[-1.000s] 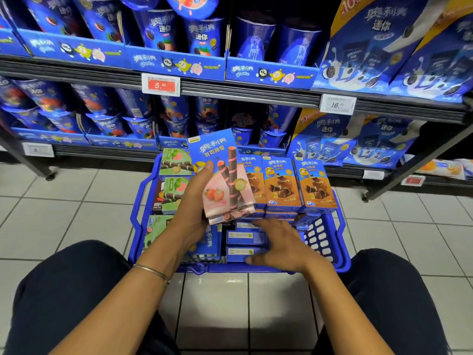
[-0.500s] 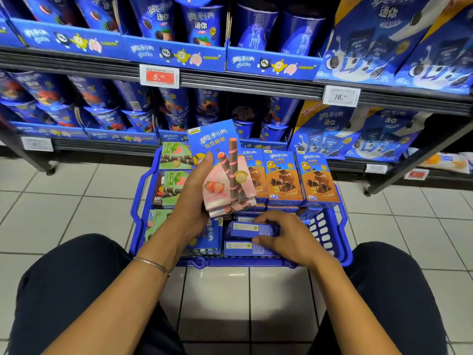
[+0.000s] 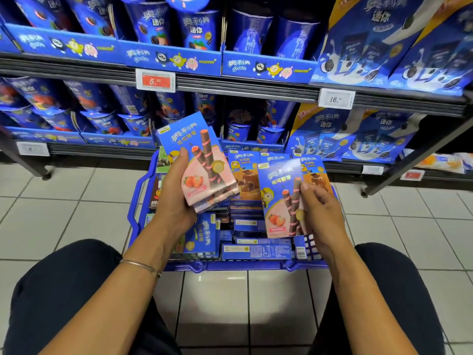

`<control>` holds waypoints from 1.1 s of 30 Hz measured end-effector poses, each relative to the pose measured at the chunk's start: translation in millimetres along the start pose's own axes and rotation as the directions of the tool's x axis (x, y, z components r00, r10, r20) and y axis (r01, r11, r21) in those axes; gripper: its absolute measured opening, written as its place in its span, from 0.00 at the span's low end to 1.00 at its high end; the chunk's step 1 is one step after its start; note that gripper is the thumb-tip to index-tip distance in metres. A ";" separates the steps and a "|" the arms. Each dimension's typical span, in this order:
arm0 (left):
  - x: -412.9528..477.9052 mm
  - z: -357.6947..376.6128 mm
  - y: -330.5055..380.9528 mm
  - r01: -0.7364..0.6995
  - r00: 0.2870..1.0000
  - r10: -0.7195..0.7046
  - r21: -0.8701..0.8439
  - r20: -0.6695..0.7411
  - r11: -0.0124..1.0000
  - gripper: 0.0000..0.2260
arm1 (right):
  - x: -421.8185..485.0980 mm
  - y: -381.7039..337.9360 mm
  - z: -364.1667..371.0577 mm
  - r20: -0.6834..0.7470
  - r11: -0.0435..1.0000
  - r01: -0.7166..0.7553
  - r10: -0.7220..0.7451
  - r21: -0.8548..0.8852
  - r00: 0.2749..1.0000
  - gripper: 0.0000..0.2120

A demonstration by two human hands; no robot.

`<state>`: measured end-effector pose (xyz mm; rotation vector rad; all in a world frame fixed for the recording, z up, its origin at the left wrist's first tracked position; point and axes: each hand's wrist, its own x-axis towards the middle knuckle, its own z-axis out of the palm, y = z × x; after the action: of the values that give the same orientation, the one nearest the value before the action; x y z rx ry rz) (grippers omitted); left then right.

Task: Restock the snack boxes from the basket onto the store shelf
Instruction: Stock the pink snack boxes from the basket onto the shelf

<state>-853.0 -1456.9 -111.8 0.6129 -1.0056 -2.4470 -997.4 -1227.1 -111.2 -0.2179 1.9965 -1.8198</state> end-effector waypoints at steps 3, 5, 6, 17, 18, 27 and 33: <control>-2.5 5.4 -3.5 0.036 0.999 -0.038 0.058 0.035 0.998 0.24 | -0.8 -18.9 6.1 0.016 0.926 -0.114 0.116 0.360 0.993 0.10; -3.7 8.9 -6.1 0.041 0.998 -0.044 0.089 0.034 0.995 0.22 | -2.1 -35.5 10.2 0.067 0.832 -0.186 0.177 0.523 0.982 0.09; -4.5 10.7 -7.1 0.041 0.999 -0.043 0.092 0.016 0.995 0.21 | -4.3 -43.0 13.0 0.088 0.820 -0.217 0.202 0.529 0.975 0.13; -14.6 34.1 -16.4 0.089 0.994 -0.074 0.212 -0.081 0.973 0.35 | -19.2 -77.4 74.4 0.222 0.888 -0.135 0.038 0.439 0.974 0.09; -15.1 34.5 -16.8 0.090 0.994 -0.073 0.226 -0.081 0.970 0.37 | -18.1 -75.0 77.8 0.213 0.902 -0.115 0.026 0.417 0.977 0.09; -20.9 39.5 -18.2 0.117 0.993 -0.106 0.310 -0.052 0.944 0.53 | -22.8 -63.7 92.0 0.132 0.931 -0.063 0.016 0.359 0.991 0.06; -20.8 33.5 -17.1 0.101 0.994 -0.106 0.266 0.003 0.959 0.44 | -22.8 -64.2 88.1 0.176 0.960 -0.045 -0.005 0.278 0.984 0.06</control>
<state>-857.8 -1416.5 -98.0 0.7487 -1.3554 -2.4282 -951.5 -1306.5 -48.0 -0.2591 1.5948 -1.9712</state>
